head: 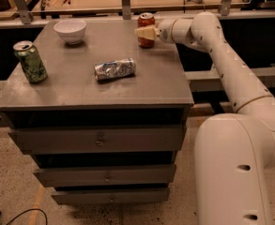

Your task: Knock coke can over

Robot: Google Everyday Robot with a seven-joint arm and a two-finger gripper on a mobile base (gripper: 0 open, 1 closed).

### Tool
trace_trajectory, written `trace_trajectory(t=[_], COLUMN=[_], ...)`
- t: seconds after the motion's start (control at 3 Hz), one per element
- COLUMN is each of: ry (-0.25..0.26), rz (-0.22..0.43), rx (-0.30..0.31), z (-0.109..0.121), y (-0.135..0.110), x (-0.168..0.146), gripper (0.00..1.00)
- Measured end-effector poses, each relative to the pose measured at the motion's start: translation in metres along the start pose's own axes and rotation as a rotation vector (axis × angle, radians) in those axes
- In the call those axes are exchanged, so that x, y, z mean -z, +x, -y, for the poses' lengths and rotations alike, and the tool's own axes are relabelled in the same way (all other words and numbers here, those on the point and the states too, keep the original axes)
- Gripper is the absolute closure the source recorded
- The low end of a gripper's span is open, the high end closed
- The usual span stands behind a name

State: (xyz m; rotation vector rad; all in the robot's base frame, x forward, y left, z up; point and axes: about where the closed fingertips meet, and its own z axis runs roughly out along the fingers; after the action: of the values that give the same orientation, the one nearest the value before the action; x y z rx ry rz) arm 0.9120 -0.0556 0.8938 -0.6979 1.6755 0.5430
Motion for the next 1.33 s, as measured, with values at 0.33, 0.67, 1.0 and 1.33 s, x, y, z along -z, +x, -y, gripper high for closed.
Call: trace_trajectory(t=[0.33,0.67,1.0,1.33], ry=[-0.014,-0.040,-0.091,-0.201], rz=[-0.038,-0.097,-0.216,-0.379], rx=[0.074,0.192,0.296,0.424], z=[-0.001,-0.005,-0.021,-0.054], y=[-0.008,-0.035,-0.045,-0.038], x=[0.006,0.039,0.068,0.085], gripper=[0.65,0.88,1.00,1.00])
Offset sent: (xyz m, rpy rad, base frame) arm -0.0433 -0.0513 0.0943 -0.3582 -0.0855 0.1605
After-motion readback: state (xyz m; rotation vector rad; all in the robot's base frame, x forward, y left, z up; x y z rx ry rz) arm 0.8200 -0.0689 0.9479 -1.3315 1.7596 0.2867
